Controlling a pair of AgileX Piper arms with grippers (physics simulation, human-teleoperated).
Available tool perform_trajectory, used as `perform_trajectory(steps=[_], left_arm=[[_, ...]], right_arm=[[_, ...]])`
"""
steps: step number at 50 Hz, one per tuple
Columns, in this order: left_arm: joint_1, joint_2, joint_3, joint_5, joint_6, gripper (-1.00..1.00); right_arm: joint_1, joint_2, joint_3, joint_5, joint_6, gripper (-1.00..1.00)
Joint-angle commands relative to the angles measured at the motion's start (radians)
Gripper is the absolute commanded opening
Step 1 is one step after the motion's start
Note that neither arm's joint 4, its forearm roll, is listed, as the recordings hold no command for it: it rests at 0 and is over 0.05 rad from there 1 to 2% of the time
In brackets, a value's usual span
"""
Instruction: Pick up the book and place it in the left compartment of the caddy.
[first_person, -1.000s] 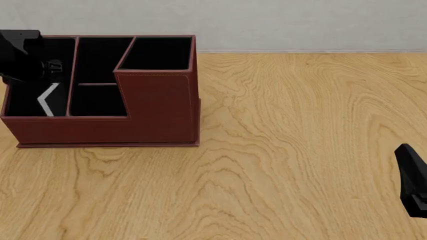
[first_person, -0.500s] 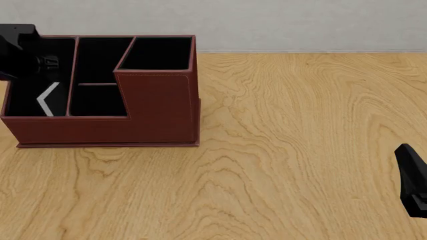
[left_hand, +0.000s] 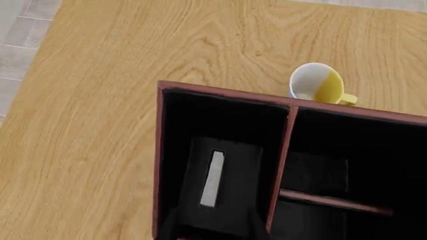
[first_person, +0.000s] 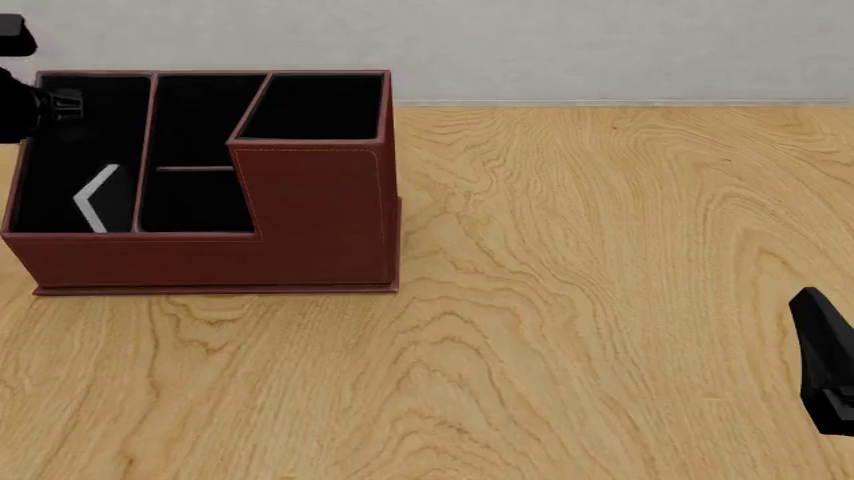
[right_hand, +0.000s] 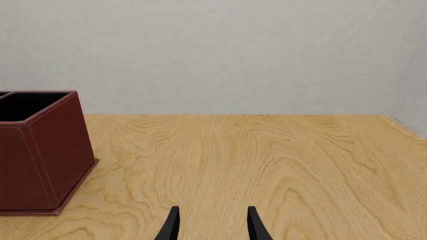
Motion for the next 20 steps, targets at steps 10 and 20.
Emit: perform_trajectory(steps=[10, 20], left_arm=[[-0.014, -0.244, 0.128, 0.05, -0.026, 1.0], [-0.093, -0.388, 0.231, 0.019, -0.129, 1.0]], right_arm=[[0.0, -0.003, 0.002, 0.001, 0.0, 1.0], [0.0, -0.003, 0.002, 0.001, 0.0, 1.0]])
